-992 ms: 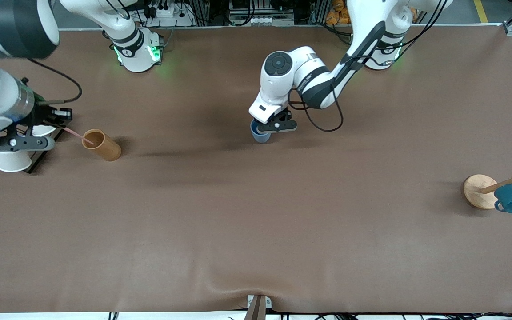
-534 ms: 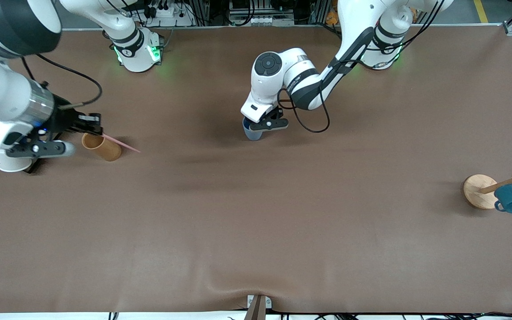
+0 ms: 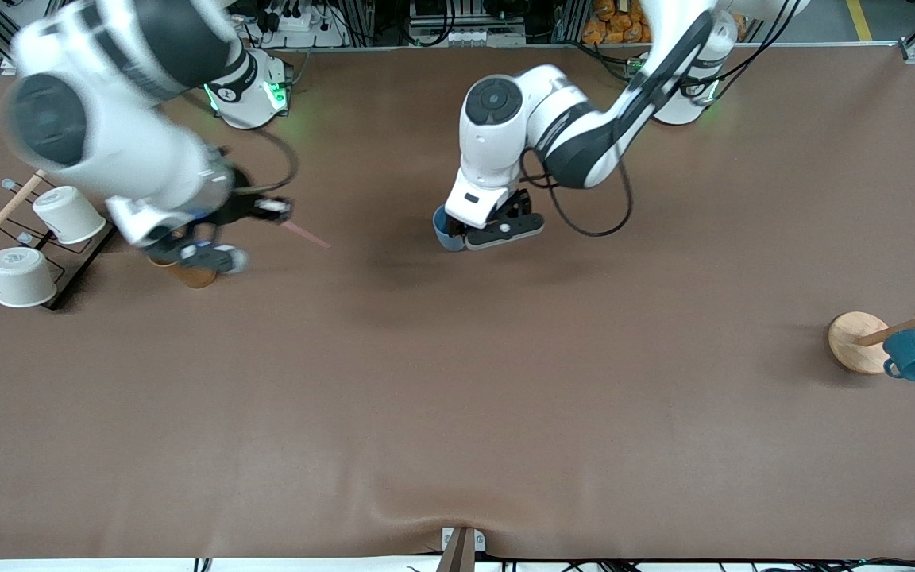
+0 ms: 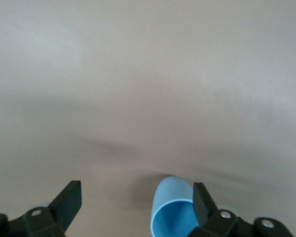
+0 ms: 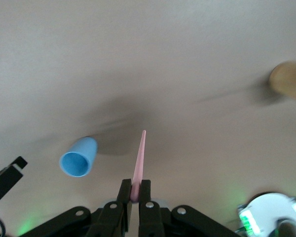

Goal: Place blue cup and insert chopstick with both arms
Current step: 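Set the blue cup down with the left gripper while the right gripper brings the chopstick, then lower the chopstick into the blue cup and open the right gripper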

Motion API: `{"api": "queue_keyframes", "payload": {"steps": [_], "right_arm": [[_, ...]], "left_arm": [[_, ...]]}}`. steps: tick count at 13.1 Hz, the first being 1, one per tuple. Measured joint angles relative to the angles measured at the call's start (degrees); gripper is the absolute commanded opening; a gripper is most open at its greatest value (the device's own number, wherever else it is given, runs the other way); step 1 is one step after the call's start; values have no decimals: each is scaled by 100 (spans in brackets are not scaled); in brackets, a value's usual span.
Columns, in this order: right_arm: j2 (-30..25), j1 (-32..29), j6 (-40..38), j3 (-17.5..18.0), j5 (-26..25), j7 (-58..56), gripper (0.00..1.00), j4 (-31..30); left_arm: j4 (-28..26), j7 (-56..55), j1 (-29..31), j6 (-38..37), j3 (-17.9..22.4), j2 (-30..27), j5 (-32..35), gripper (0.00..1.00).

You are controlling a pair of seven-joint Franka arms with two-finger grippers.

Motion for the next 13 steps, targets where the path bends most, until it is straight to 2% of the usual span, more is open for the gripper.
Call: {"api": "queue_keyframes", "payload": {"steps": [3, 5, 7, 9, 13], "right_arm": [[16, 528, 237, 195, 214, 1173, 0, -8], [108, 782, 598, 245, 584, 1873, 0, -18], [270, 1135, 1026, 257, 655, 2444, 0, -27], [447, 1410, 1264, 259, 634, 2742, 0, -40], [661, 1483, 1300, 252, 532, 2774, 0, -146]], "left_arm": [[570, 427, 381, -625, 2, -130, -29, 100], [748, 1063, 841, -717, 5, -168, -215, 100], [841, 1756, 1331, -861, 4, -261, -320, 100], [864, 2322, 1707, -1031, 4, -406, -339, 100], [1156, 3411, 2339, -1620, 5, -601, -531, 100]]}}
